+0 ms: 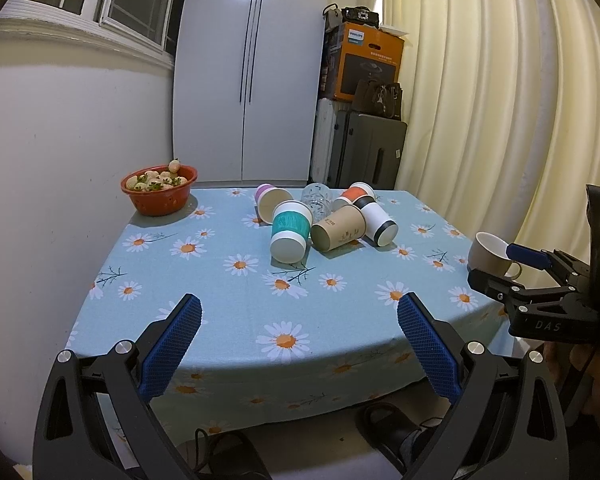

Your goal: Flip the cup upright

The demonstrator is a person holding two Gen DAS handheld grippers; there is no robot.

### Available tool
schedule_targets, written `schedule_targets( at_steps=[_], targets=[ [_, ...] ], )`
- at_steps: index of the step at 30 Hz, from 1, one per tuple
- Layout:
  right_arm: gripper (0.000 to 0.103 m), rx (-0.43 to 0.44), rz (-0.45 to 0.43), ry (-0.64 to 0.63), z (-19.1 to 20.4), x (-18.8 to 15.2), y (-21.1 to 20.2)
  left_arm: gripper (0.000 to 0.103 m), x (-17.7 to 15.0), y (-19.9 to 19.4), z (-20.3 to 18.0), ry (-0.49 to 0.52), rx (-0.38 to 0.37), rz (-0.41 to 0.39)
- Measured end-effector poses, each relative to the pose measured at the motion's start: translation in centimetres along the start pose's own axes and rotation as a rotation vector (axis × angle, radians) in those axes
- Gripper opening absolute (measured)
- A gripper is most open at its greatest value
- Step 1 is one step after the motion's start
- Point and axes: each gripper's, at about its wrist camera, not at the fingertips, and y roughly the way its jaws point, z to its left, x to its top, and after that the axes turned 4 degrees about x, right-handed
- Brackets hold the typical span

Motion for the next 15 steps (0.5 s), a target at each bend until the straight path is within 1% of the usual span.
schedule_targets(
  at_steps=[15],
  targets=[
    [0.097, 0.002, 0.005, -0.006, 0.03, -0.14, 0.16, 0.096, 0.00, 0.01, -0.05, 0.002, 0.001, 0.000]
  ],
)
